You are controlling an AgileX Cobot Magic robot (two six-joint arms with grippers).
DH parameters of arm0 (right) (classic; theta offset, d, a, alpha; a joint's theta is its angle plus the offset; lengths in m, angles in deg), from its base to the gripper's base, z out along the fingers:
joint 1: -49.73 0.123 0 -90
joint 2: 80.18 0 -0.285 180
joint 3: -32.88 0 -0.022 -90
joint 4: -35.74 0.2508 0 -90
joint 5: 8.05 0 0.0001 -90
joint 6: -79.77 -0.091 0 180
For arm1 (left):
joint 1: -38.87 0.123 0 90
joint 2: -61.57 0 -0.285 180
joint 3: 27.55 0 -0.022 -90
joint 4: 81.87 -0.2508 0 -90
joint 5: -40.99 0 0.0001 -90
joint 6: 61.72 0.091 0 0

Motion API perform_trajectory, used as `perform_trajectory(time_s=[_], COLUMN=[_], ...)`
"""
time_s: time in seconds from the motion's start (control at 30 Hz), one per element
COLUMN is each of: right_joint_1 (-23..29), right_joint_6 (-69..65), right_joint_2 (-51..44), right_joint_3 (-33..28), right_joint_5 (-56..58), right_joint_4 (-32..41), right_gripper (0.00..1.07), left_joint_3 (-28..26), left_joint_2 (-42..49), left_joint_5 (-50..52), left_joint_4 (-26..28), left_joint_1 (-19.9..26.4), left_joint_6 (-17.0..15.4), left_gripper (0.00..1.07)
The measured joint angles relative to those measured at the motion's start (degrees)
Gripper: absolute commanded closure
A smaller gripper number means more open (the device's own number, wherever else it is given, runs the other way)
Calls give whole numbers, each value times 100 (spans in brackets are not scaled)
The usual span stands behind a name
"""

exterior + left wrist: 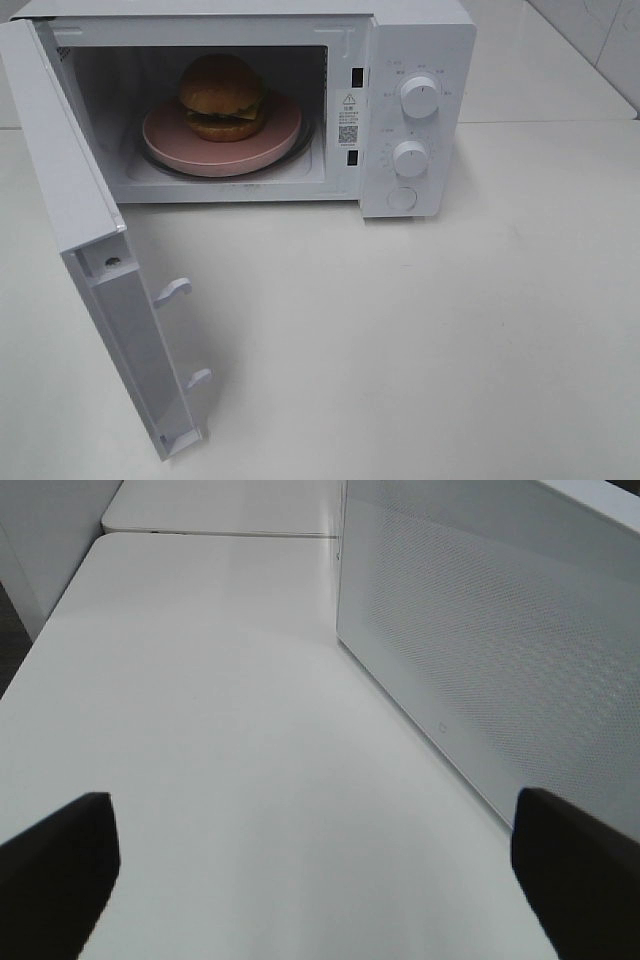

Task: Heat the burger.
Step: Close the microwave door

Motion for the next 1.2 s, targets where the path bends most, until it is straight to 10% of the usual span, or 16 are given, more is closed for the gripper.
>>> perform_trajectory(time_s=[0.63,1.2], right_joint_1=[0,0], right_joint_6=[0,0], right_joint_2=[0,0], right_joint_3=[0,0], right_joint_5=[0,0], right_joint_4=[0,0], right_gripper=[31,31], left_joint_3=[-143,-201], left_joint_2=[0,-1375], left_joint_5=[241,1845], left_joint_4=[0,-126], left_joint_1=[0,0], left_joint_6=[0,0], left_gripper=[10,94])
